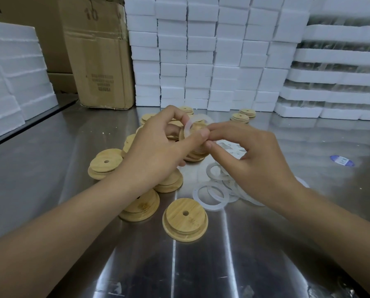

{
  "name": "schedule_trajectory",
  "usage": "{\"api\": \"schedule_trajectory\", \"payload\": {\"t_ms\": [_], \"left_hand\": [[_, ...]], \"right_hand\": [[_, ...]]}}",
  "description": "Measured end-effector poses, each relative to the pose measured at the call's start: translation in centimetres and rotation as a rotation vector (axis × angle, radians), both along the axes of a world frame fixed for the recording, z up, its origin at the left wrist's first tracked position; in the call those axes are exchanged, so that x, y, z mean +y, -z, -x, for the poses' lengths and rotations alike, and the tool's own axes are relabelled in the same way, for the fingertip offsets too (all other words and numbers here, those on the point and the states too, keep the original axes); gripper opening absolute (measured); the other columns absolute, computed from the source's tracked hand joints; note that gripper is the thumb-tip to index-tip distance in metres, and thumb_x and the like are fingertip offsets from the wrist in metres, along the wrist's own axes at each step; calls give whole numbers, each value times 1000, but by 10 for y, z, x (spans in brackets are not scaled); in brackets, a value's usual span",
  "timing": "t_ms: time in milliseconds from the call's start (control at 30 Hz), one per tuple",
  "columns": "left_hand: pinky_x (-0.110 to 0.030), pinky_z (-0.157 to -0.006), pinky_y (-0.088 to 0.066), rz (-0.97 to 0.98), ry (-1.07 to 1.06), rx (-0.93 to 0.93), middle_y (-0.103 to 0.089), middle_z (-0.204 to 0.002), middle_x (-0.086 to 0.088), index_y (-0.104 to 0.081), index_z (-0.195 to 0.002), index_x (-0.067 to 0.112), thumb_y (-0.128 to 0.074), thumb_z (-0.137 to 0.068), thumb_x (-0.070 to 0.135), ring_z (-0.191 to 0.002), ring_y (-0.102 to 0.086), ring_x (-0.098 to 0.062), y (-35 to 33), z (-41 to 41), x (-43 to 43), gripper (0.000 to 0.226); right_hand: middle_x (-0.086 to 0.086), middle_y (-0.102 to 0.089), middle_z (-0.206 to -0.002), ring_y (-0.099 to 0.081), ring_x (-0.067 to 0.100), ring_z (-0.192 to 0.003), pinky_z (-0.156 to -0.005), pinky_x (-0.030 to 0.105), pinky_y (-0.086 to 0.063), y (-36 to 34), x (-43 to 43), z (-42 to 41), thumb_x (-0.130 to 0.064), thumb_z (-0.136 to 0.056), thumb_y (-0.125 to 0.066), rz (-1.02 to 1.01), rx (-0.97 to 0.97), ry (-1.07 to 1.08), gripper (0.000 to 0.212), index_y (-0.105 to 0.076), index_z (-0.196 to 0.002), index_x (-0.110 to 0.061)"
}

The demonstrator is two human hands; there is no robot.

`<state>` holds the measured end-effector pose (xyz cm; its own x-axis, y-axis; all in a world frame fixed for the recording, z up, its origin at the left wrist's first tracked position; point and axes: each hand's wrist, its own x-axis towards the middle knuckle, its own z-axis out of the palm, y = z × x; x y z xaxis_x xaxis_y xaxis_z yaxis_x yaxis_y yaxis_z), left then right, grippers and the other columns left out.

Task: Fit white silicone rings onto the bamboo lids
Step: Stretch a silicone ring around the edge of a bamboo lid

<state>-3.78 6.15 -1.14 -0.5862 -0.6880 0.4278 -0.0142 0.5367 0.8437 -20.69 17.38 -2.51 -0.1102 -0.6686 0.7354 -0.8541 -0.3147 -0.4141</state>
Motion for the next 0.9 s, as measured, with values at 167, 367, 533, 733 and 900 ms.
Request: {"api": "schedule_trajectory", "payload": {"t_ms": [167, 367, 533, 733, 900], "left_hand": [[-41, -68, -66, -4, -6, 46, -80, -91, 8, -58, -120, 26, -74, -100, 20, -69, -74, -14, 4, 2, -4, 26], [-35, -74, -65, 46, 57, 28, -77, -104, 9, -64, -130, 32, -73, -100, 16, -82, -80, -14, 10, 4, -5, 35], [-42, -82, -67, 66, 90, 15, -77, -108, 15, -69, -129, 31, -71, -99, 11, -95, -79, -18, 12, 5, -6, 36], [-40, -80, -68, 28, 85, 20, -77, -104, 14, -70, -127, 32, -71, -99, 9, -89, -80, -17, 11, 5, -4, 36], [-44, -81, -67, -30, 70, 33, -79, -100, 8, -70, -126, 29, -69, -98, 6, -88, -79, -18, 10, 6, -1, 37]], "right_hand": [[-6, -73, -111, -69, 8, -109, -94, 35, -55, -2, 0, 3, -16, -98, -76, 90, 58, 38, 10, -77, -108, -15], [-8, -58, -128, -70, 7, -98, -90, 25, -56, -5, 0, 4, -24, -94, -81, 73, -47, 82, 33, -68, -124, -21], [-15, -71, -112, -70, 5, -103, -93, 31, -56, -5, -2, 6, -28, -96, -79, -3, -148, 126, 21, -71, -114, -24], [-20, -73, -109, -72, 3, -104, -92, 22, -57, -6, 1, 1, -31, -96, -78, -16, -160, 67, 19, -69, -112, -26], [-16, -73, -110, -73, 6, -106, -93, 30, -58, -5, 3, -1, -40, -98, -75, -28, -136, 51, 19, -68, -109, -26]]}}
